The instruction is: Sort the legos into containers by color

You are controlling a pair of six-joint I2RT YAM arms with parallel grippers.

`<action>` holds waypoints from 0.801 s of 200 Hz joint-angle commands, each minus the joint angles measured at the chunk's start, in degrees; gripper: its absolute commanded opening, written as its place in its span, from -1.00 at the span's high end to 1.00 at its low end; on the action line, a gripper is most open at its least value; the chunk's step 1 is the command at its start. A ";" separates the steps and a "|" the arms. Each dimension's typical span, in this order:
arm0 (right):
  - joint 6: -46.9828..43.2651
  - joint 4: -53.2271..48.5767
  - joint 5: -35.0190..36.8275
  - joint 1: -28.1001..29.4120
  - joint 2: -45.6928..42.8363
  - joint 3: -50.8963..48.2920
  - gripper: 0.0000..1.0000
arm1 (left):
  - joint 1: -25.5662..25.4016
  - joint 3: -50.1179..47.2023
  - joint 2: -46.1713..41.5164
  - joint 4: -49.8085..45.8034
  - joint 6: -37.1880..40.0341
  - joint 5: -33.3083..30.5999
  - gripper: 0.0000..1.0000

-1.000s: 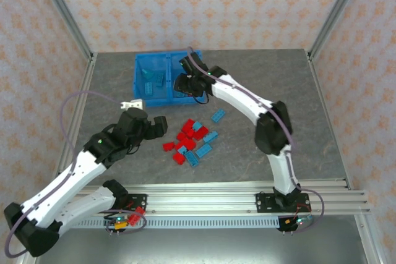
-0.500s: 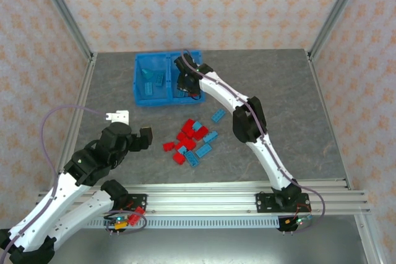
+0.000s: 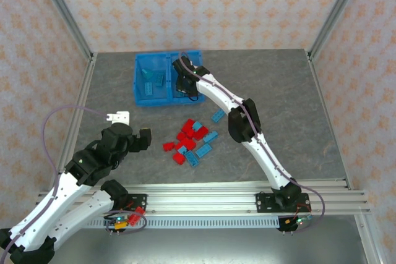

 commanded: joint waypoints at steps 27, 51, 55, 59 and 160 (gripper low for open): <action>-0.47 -4.42 0.27 -0.62 3.14 2.22 0.55 | -0.15 -0.79 -0.53 -0.37 0.97 -2.66 -1.00; -2.33 -5.64 0.34 -0.62 4.51 3.14 0.61 | -0.13 -0.97 -0.54 -0.37 0.85 -2.90 -1.00; -2.70 -5.84 0.21 -0.61 4.70 3.19 0.62 | -0.14 -0.95 -0.53 -0.41 0.73 -2.94 -1.00; -3.09 -6.07 0.03 -0.62 4.90 3.22 0.64 | -0.17 -0.95 -0.60 -0.47 0.74 -3.01 -1.00; -11.08 -10.86 0.78 -0.60 8.54 7.54 0.77 | -0.08 -1.44 -1.24 -0.99 0.17 -4.47 -1.00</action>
